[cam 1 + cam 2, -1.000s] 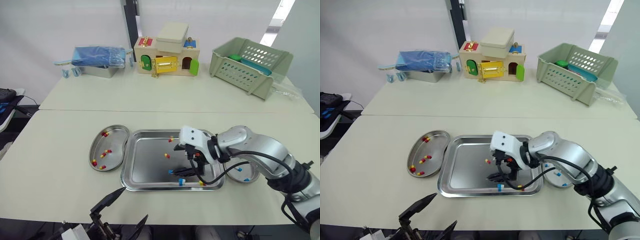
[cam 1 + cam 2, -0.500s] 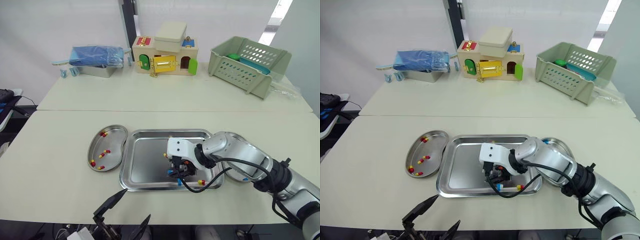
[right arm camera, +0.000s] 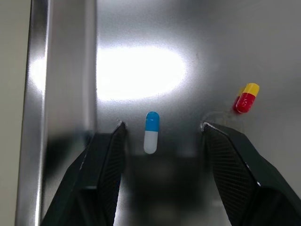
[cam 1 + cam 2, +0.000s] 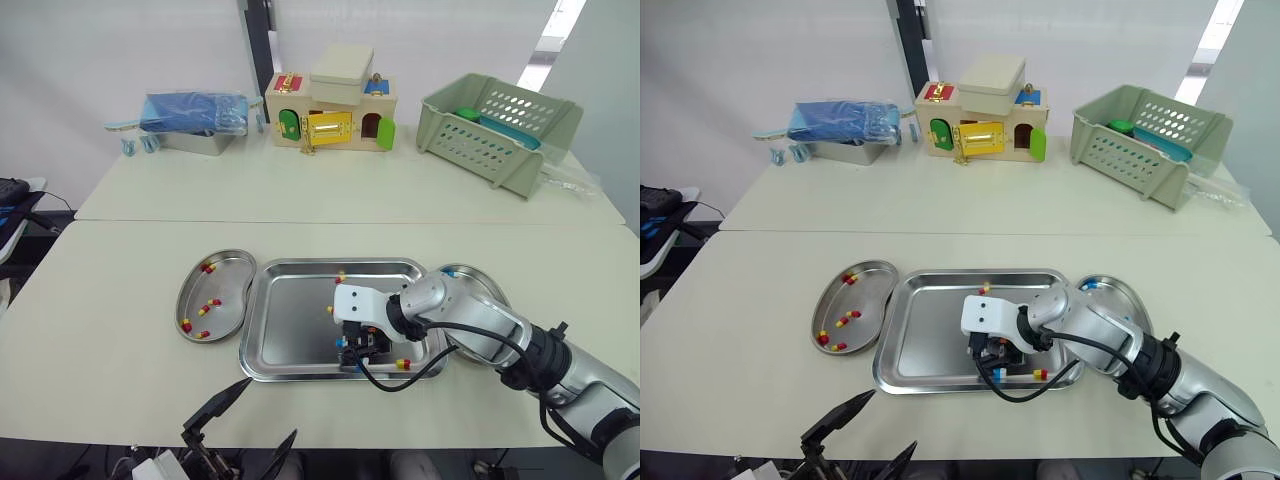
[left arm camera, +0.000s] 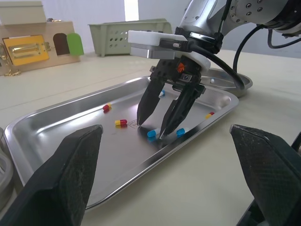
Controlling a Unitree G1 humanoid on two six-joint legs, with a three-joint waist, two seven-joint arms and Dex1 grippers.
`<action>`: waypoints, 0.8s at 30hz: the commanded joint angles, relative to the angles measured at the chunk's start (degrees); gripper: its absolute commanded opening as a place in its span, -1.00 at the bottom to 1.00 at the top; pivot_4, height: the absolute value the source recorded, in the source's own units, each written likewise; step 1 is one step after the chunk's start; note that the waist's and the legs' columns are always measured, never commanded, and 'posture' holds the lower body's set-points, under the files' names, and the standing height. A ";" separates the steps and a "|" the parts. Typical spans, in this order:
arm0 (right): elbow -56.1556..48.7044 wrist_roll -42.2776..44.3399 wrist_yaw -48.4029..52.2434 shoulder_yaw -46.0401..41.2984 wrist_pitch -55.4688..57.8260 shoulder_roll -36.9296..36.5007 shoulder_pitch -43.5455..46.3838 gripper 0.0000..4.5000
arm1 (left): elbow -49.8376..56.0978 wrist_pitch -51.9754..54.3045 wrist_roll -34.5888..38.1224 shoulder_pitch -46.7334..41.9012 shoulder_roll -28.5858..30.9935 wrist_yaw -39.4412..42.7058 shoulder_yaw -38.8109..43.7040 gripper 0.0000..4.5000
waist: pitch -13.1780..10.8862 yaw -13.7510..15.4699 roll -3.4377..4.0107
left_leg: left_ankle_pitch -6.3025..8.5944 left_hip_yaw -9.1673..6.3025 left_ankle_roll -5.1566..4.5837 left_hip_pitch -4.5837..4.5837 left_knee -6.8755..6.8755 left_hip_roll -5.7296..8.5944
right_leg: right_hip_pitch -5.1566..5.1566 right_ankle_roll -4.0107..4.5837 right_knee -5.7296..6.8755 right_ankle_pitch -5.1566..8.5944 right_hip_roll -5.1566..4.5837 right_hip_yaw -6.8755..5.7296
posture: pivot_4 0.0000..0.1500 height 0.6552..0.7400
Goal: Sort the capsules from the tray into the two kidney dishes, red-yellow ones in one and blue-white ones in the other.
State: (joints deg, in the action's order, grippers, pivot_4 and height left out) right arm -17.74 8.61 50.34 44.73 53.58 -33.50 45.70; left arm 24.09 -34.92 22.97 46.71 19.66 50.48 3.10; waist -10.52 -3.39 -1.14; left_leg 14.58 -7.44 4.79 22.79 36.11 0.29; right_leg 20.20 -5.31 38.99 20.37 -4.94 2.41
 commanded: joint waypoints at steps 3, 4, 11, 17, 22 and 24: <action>0.11 -2.75 1.45 1.03 -1.89 0.04 -0.96 -0.34 | -1.26 -1.83 1.98 0.79 1.00 0.12 0.18 1.00 | 0.01 0.11 0.01 | 0.00 -0.01 0.00 -0.02 0.01 0.00 | -0.02 0.00 0.02 0.00 0.00 -0.01 | 1.00 1.00; 0.07 -3.00 1.69 1.01 -2.01 0.06 -1.09 -0.45 | -1.52 -1.99 2.11 0.78 1.09 0.21 0.21 1.00 | 0.01 0.12 0.01 | 0.00 -0.01 0.00 -0.02 0.01 0.00 | -0.02 0.00 0.02 0.00 0.00 -0.01 | 1.00 1.00; -0.74 -3.27 3.20 -0.01 -2.79 0.35 -2.40 -0.99 | -4.35 -3.69 3.24 0.33 2.24 1.35 0.79 1.00 | 0.07 0.15 -0.01 | 0.00 -0.04 0.00 -0.03 0.01 0.00 | -0.05 0.00 0.02 0.00 0.00 -0.04 | 1.00 1.00; -3.25 0.13 5.05 -6.00 -2.41 -0.16 -4.30 -0.99 | -6.51 -4.98 5.01 -1.15 4.80 4.41 0.72 1.00 | 0.07 0.26 -0.01 | 0.00 -0.06 0.00 -0.03 0.01 0.00 | -0.06 0.00 0.02 0.00 0.00 -0.06 | 1.00 1.00; -8.50 7.19 7.74 -18.54 -4.50 -3.61 -8.81 -0.99 | -6.72 -4.82 7.47 -3.38 8.21 8.01 0.48 1.00 | 0.07 0.62 0.00 | 0.00 -0.06 0.00 0.01 0.02 0.01 | -0.06 0.00 0.00 0.00 0.00 -0.07 | 1.00 1.00; -10.62 9.82 8.78 -23.81 -4.06 -6.55 -11.25 -0.99 | -6.30 -4.55 8.43 -3.97 9.51 9.54 0.02 1.00 | 0.07 0.71 -0.01 | 0.00 -0.06 0.00 0.01 0.02 0.00 | -0.08 0.00 -0.01 0.00 0.00 -0.08 | 1.00 1.00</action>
State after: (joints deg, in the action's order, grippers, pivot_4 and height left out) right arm -25.21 15.77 57.76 25.74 50.06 -38.28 35.79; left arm 16.49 -39.14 29.56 42.68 28.35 58.58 3.18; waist -10.45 -2.68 -1.15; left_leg 14.57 -7.49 4.79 22.79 36.13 0.30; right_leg 20.11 -5.30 38.98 20.37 -4.94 2.33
